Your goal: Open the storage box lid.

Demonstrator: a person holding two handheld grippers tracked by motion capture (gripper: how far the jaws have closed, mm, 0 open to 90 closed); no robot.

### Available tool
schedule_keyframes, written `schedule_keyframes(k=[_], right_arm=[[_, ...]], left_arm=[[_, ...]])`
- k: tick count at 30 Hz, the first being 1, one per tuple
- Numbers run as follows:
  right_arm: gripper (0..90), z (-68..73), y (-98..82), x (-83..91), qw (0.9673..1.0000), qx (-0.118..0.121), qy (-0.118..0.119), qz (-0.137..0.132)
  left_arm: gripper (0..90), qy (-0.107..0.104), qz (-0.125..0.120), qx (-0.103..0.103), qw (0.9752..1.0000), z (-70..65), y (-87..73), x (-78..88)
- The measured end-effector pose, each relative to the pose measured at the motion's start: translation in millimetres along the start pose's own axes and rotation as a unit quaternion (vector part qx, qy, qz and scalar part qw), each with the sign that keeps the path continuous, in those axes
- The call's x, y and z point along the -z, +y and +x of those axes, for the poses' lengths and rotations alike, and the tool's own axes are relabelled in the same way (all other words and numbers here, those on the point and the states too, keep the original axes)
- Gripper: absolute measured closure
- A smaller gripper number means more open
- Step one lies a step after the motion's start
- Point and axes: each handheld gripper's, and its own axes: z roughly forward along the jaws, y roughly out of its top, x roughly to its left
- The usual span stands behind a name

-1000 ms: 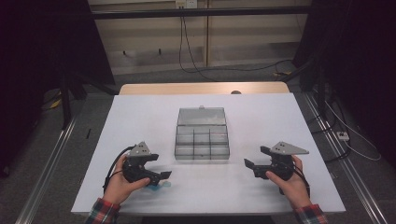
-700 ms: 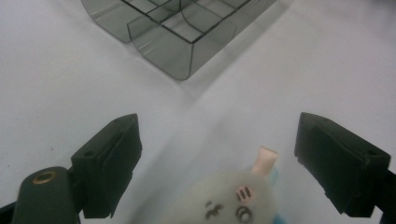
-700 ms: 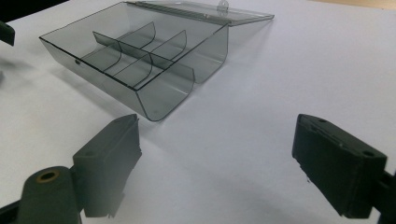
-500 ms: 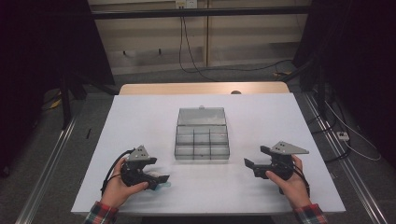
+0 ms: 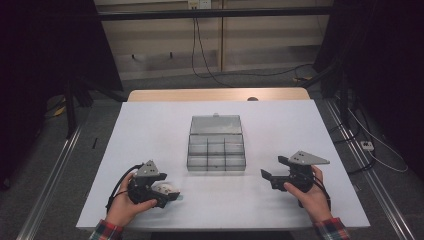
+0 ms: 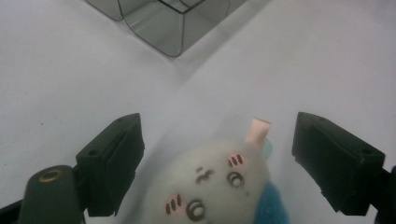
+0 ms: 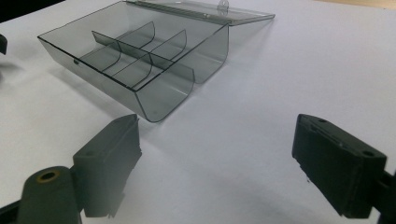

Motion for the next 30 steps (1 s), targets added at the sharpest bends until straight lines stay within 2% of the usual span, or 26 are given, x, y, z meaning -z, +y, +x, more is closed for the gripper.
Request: schedule_keyframes(k=[13, 14, 20, 25, 30], right_arm=[[14.8, -2.5, 0.6, 0.2, 1.0000, -0.004, 0.000, -0.003], [14.8, -2.6, 0.7, 0.3, 1.0000, -0.004, -0.001, -0.003], [14.9, -2.9, 0.9, 0.7, 1.0000, -0.005, -0.002, -0.003], [15.1, -2.5, 1.0, 0.8, 1.0000, -0.005, -0.002, -0.003], [15.1, -2.5, 1.3, 1.0, 1.0000, -0.004, -0.002, -0.004]], left_arm=[[21.4, 0.002, 0.012, -0.002, 0.9999, 0.8, -10.3, 2.9], [22.0, 0.009, 0.012, 0.000, 0.9999, -0.2, -11.0, 2.4], [31.7, 0.010, 0.020, -0.001, 0.9997, 0.0, -13.0, 2.0], [34.7, 0.016, 0.019, 0.010, 0.9996, 0.1, -12.1, 2.6], [35.2, 0.023, -0.002, 0.018, 0.9996, 1.3, -7.8, 5.8]])
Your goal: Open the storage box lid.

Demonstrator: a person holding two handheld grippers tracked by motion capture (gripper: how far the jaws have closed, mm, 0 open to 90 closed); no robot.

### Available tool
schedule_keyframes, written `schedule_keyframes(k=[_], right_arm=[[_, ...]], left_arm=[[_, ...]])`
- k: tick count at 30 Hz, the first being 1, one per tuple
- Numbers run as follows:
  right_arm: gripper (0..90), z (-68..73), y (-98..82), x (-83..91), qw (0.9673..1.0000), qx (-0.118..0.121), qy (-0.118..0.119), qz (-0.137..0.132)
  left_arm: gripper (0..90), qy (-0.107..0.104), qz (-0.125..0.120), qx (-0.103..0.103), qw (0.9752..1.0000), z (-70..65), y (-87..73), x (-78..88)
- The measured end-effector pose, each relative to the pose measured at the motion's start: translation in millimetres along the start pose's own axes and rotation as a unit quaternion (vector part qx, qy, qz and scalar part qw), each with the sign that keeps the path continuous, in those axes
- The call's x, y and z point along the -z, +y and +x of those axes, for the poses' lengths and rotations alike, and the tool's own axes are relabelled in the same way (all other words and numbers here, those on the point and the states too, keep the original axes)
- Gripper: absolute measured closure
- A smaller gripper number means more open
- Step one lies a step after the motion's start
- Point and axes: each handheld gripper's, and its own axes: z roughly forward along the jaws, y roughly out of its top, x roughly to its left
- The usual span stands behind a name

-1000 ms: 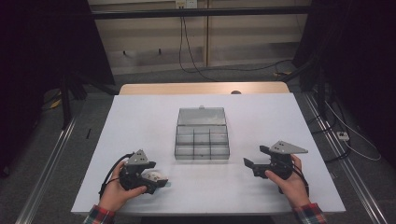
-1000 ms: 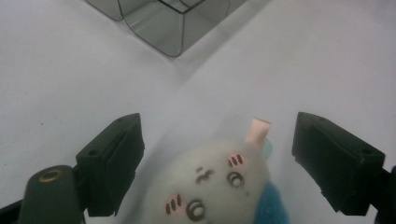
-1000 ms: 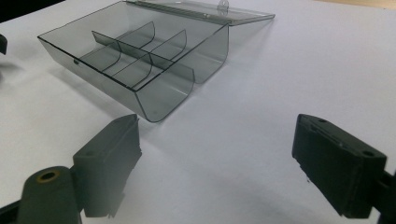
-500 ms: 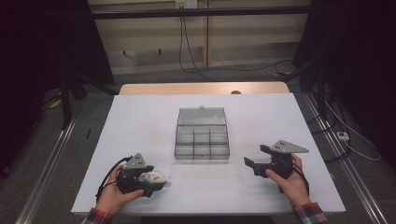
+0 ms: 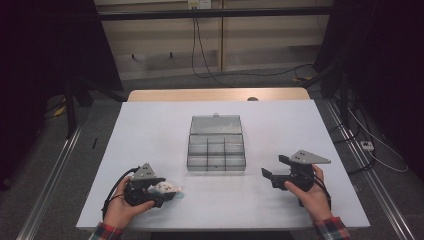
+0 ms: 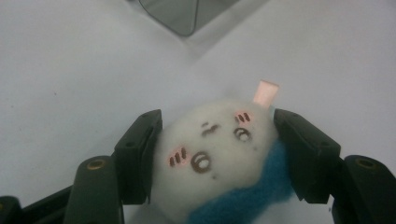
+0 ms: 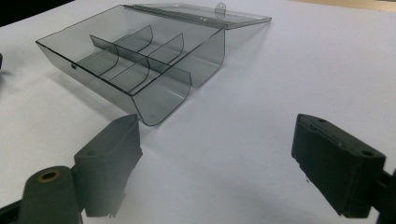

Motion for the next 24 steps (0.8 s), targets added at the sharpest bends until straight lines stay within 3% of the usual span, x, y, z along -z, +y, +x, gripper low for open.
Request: schedule_keyframes(k=[11, 24], right_arm=[[15.2, 1.0, 0.8, 0.5, 1.0000, 0.000, -0.001, -0.003], [15.1, 2.4, 1.5, -0.1, 1.0000, -0.002, 0.002, -0.004]], left_arm=[[35.9, 0.020, -0.022, 0.044, 0.9986, 7.9, 10.4, 2.0], [36.5, 0.019, -0.019, 0.045, 0.9986, 9.3, 28.3, 0.9]])
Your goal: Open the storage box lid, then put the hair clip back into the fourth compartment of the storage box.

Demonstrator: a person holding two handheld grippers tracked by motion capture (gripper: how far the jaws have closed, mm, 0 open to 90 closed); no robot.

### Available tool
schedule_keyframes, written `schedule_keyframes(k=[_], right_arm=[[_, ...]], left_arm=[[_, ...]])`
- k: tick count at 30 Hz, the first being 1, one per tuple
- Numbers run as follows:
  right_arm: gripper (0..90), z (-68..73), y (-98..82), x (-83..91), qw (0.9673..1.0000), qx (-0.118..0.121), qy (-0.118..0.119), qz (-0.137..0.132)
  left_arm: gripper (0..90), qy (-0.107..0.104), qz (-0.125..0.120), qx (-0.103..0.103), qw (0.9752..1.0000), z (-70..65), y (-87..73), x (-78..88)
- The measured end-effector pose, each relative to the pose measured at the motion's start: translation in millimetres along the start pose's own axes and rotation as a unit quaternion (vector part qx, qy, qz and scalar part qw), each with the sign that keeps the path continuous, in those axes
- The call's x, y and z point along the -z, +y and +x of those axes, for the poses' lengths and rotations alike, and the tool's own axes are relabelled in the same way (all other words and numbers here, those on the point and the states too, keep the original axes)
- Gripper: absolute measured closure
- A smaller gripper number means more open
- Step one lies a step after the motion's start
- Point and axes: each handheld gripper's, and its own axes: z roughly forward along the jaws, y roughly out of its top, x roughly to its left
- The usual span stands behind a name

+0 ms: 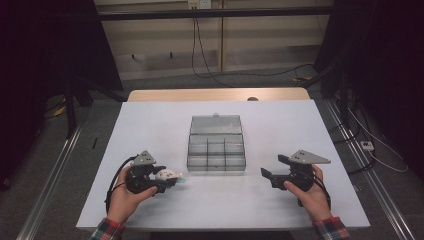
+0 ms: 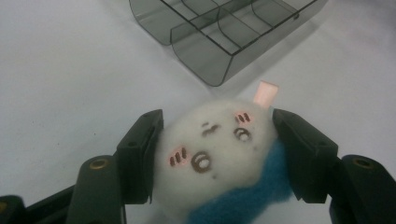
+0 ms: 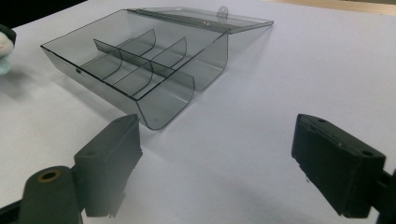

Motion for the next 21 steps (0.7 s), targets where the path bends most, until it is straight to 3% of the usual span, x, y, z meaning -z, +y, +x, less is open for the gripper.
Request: schedule_keyframes(k=[21], right_arm=[[15.1, 1.2, -0.1, -1.9, 1.0000, 0.003, 0.004, 0.000]], left_arm=[[36.6, -0.008, 0.014, 0.001, 0.9999, -0.8, 26.0, 1.0]])
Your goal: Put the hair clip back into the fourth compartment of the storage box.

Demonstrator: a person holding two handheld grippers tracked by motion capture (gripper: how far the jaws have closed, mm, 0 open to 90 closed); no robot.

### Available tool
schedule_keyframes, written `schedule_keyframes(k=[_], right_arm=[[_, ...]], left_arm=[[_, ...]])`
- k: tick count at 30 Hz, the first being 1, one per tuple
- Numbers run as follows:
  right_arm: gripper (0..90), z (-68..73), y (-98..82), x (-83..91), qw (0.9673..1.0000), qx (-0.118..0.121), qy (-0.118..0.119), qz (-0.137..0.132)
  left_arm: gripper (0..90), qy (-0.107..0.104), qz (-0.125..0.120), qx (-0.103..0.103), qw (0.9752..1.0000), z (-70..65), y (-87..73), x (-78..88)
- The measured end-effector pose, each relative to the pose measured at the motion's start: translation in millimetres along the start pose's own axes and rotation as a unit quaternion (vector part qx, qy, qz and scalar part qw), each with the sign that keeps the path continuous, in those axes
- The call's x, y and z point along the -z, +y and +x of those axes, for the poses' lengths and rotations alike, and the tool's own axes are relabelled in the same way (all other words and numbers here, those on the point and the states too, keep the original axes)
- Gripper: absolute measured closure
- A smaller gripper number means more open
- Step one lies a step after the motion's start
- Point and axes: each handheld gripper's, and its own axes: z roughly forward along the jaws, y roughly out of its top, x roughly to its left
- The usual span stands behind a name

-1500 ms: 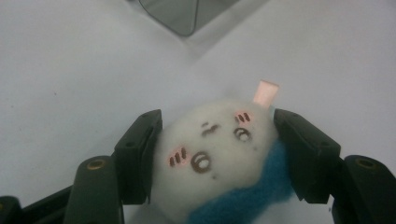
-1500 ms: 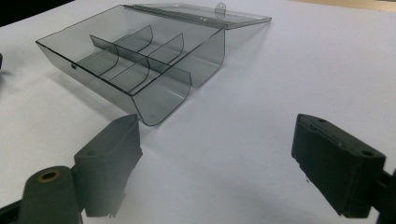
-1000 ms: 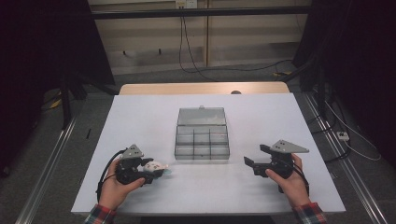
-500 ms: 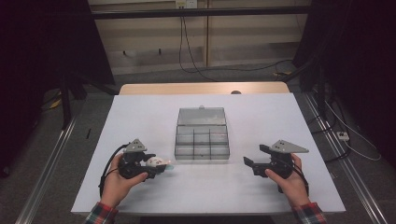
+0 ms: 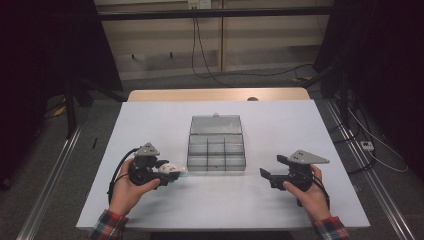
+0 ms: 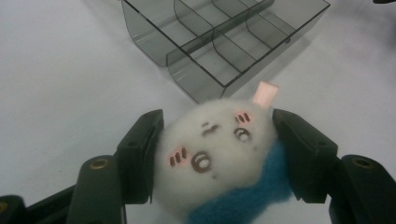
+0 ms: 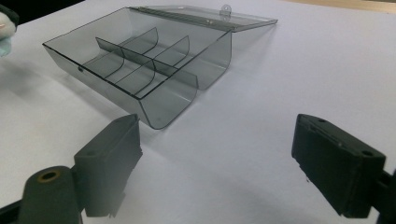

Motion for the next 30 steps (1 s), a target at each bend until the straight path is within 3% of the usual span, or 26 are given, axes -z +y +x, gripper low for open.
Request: schedule_keyframes(k=[8, 30], right_arm=[[15.1, -1.3, 0.4, 2.5, 1.0000, -0.002, -0.002, -0.003], [15.1, 0.0, 0.6, 2.0, 1.0000, -0.001, 0.001, -0.003]], left_arm=[[36.7, -0.007, -0.002, 0.003, 1.0000, -0.3, 12.9, 1.3], [36.8, -0.001, 0.001, -0.001, 1.0000, -4.3, 41.9, -6.8]])
